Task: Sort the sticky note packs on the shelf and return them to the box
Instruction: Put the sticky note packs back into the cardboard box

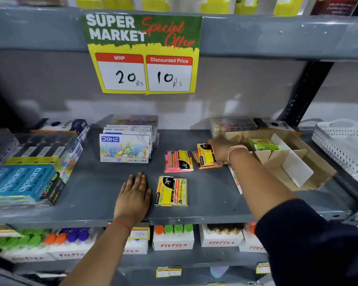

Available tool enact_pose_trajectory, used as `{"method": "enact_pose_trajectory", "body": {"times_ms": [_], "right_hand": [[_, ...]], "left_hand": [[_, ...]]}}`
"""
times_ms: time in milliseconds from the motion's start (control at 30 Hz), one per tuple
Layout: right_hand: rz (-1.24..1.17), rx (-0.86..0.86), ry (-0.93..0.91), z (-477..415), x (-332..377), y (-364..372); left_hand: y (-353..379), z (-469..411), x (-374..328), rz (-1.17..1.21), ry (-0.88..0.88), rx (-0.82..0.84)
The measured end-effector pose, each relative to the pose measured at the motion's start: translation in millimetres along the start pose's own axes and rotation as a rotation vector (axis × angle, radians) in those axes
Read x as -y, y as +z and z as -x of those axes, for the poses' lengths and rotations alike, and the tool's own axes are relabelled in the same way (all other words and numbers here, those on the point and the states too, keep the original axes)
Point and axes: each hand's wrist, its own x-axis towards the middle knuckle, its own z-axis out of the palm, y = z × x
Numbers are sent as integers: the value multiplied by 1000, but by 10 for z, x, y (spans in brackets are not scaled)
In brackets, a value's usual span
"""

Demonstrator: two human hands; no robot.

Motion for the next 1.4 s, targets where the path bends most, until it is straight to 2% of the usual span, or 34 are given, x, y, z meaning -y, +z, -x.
{"method": "enact_pose_trajectory", "body": {"times_ms": [300,467,600,967,1400], "right_hand": [[146,200,38,-293,8,178],[104,247,32,-318,28,190],[10,264,11,-213,63,138],[-67,270,-84,473,185,318],[-146,245,-134,623,121,376]], "left_hand": [[45,-27,30,13,1,-21],[48,-38,32,13,-4,-16],[32,-31,22,6,-6,-4],[-7,-4,-8,-23,-14,42],[-45,17,-23,15,0,45]]}}
